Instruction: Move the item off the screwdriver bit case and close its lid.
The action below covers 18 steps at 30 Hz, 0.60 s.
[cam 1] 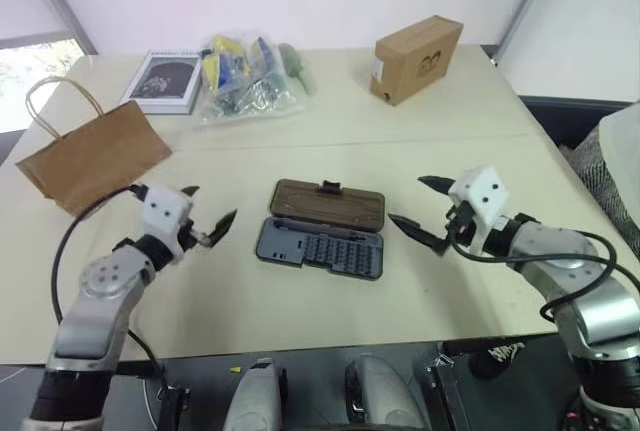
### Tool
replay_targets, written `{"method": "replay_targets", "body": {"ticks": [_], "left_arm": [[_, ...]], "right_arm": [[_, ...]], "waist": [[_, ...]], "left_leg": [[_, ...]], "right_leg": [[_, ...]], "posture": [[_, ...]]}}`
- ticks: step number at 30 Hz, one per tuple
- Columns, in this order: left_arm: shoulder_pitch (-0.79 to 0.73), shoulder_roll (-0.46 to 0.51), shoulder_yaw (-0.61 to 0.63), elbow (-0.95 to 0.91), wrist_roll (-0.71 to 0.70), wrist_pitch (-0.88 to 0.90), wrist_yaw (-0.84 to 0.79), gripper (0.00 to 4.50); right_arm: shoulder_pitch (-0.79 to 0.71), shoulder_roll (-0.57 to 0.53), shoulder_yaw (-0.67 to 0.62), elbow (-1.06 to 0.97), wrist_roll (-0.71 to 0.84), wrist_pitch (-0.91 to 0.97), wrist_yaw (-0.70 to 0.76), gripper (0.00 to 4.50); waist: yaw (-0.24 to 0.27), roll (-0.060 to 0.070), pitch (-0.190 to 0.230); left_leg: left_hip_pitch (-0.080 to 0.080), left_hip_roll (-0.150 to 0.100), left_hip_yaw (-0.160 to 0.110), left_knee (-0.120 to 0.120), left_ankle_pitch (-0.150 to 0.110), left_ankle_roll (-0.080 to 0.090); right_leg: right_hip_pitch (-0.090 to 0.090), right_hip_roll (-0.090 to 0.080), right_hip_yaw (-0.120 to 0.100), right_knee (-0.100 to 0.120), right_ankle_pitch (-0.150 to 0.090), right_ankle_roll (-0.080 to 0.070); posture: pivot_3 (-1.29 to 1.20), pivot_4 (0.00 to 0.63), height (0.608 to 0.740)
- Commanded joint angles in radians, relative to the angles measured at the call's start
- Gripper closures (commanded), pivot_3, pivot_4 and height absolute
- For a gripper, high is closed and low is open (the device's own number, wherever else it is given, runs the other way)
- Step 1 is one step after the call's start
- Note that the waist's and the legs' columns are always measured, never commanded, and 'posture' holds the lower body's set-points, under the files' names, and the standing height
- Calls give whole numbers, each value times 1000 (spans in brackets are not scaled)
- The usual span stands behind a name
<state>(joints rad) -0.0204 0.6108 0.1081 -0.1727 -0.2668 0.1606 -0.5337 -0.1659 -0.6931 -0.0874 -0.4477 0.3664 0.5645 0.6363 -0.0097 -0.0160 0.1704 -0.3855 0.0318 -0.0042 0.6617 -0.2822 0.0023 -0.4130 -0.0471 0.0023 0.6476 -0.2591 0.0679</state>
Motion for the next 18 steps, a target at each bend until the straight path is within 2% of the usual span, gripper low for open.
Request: {"method": "replay_targets", "body": {"ticks": [1,8,15,18], "left_arm": [[-14,8,14,23,22,-68,-38,24],[-75,0,5,58,36,-81,-70,24],[-107,-29,-5,42,41,-57,-67,24],[-103,-40,-10,31,49,-55,-62,24]], "right_arm": [[-52,6,-2,-30,-18,63,-59,0],[-206,-11,105,54,-58,204,-65,0],[-413,-9,323,316,-182,101,85,0],[-475,15,367,430,-219,55,125,0]], "waist": [[0,0,0],[-2,0,0],[-5,1,0],[-3,1,0]], "left_leg": [[0,0,0,0,0,0],[-1,0,0,0,0,0],[-2,0,0,0,0,0],[-4,0,0,0,0,0]], "right_leg": [[0,0,0,0,0,0],[-1,0,0,0,0,0],[-3,0,0,0,0,1],[-4,0,0,1,2,4]], "posture": [[0,150,740],[0,150,740],[0,150,740],[0,150,740]]}}
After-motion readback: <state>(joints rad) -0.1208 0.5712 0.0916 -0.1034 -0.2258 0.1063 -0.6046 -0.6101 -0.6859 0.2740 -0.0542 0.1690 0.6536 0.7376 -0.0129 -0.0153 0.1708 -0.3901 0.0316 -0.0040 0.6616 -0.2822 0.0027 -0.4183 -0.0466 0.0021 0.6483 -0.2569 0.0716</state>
